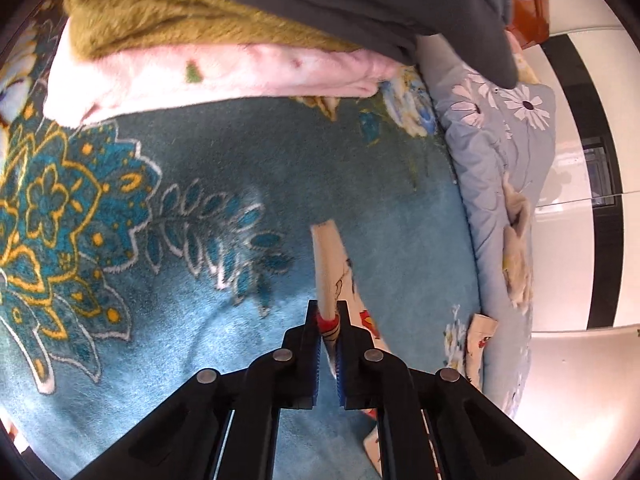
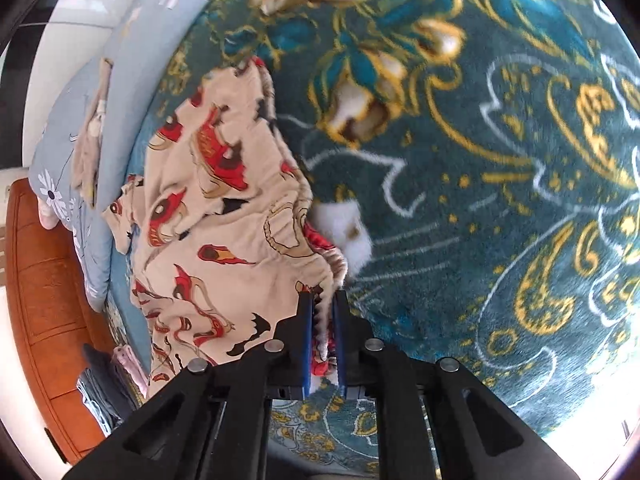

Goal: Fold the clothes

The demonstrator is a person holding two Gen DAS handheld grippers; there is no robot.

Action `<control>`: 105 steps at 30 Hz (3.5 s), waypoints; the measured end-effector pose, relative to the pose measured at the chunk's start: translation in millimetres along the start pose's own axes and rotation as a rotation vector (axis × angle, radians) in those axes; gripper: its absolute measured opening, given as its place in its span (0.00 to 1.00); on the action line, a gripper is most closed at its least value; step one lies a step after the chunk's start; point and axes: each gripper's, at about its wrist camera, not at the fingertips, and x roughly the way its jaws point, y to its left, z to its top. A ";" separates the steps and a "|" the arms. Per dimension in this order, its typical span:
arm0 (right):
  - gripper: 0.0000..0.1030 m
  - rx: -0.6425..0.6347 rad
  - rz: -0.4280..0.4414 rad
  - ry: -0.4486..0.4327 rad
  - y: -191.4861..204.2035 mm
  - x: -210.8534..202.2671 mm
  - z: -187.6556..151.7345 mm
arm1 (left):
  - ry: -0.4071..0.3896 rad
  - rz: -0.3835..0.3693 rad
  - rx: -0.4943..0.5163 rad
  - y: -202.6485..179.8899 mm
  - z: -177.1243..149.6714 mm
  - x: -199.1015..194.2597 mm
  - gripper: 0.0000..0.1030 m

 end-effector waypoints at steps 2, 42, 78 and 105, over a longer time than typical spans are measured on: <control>0.08 -0.060 0.010 -0.056 11.4 -24.3 5.9 | -0.020 -0.039 0.044 -10.5 1.2 -12.9 0.06; 0.39 -0.464 -0.114 -0.071 252.7 138.1 102.3 | 0.148 -0.071 0.141 -124.4 -188.0 52.4 0.71; 0.38 -0.744 0.117 0.118 229.9 115.1 -17.2 | 0.220 -0.006 0.211 -158.1 -141.4 154.3 0.71; 0.38 -0.319 -0.296 -0.105 85.6 25.2 40.1 | -0.064 -0.320 0.064 -147.5 -34.8 127.0 0.06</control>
